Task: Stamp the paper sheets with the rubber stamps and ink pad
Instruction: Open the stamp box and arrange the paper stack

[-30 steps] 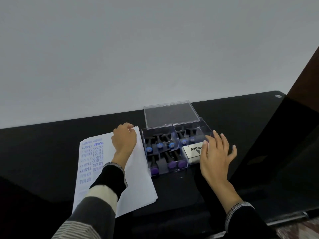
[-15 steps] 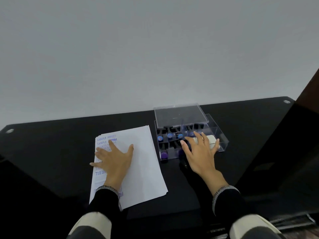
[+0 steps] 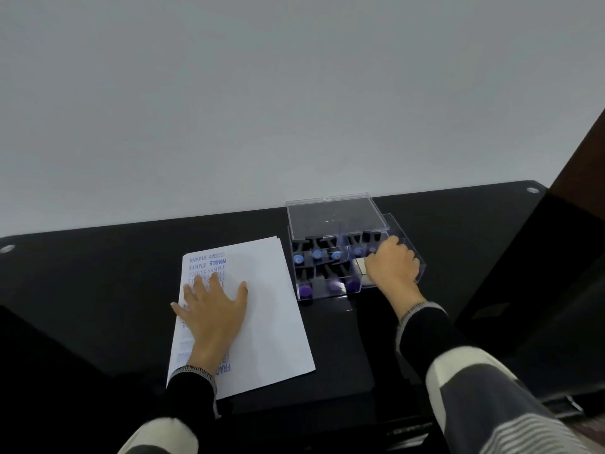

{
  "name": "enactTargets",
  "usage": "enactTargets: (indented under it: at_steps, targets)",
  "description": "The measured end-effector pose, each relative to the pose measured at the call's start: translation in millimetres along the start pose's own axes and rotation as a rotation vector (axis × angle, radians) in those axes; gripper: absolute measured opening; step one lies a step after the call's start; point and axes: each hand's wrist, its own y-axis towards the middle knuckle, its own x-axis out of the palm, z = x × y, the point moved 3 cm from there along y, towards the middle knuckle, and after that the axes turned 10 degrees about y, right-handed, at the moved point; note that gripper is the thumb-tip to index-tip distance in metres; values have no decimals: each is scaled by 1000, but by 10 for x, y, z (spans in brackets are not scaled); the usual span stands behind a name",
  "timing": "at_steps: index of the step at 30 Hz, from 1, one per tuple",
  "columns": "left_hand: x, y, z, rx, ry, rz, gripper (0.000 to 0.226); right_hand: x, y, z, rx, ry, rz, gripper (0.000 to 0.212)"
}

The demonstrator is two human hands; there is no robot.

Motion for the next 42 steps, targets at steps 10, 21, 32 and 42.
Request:
enactTargets:
  at_steps: [10,21,32,42]
  targets:
    - [10,-11,19,-4,13,-10,75,5,19,-232,43,-139,142,65]
    - [-208,-73,146,193,62,188,36,-174,-474,-607,-534,286,250,48]
    - [-591,-727,230,422,-1303,-306,70,236,-1078,-572,137,1475,-292,27]
    - [-314,-792,-98,216,-1361,-362,59,505,-1287,-474,-65,1304,-706,45]
